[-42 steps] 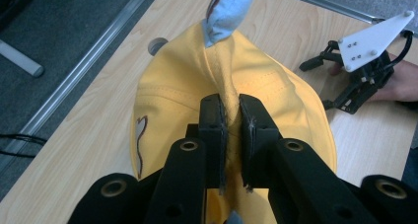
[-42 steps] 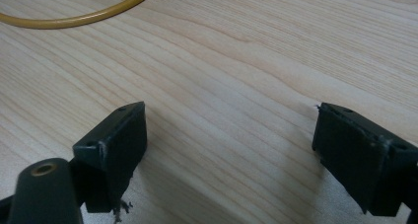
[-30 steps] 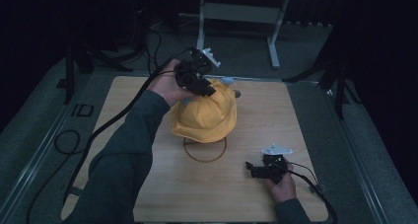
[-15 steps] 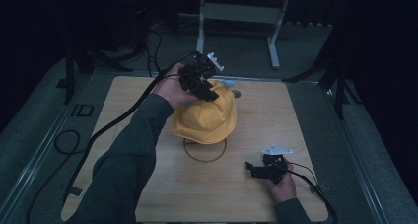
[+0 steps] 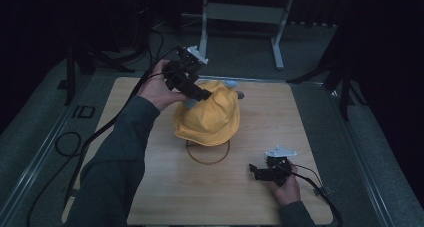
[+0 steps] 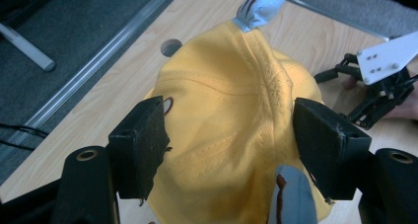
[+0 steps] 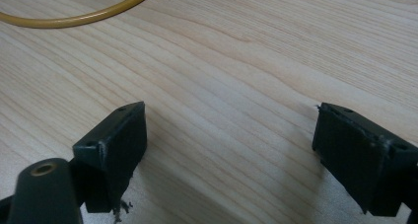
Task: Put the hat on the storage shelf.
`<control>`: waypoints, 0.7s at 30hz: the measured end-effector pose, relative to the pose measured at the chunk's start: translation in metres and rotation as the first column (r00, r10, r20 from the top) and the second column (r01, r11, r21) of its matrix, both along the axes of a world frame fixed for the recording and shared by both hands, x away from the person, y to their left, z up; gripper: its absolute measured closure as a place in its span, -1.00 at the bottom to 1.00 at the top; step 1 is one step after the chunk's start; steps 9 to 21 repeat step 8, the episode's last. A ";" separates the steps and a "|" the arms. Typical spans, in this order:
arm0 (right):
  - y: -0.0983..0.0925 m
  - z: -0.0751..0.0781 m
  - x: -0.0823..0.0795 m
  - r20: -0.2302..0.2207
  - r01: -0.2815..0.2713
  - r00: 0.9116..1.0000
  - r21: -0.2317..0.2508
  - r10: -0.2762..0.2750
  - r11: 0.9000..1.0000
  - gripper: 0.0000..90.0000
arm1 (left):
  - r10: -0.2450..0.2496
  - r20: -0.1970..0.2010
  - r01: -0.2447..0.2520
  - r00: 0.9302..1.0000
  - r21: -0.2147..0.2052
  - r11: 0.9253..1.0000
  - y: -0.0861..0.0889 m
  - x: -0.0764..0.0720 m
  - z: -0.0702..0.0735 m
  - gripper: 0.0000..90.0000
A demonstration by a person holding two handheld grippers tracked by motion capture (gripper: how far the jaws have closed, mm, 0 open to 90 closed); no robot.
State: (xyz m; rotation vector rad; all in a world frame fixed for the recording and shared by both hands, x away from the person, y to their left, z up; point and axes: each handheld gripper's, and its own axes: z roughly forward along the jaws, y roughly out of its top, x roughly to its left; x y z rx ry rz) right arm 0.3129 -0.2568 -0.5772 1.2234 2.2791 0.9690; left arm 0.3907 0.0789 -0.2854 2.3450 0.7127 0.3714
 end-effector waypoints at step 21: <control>0.000 0.000 0.000 0.000 0.001 1.000 0.001 -0.001 1.000 -0.71 | 0.018 0.021 -0.017 1.000 -0.037 0.999 0.022 -0.008 0.003 -0.30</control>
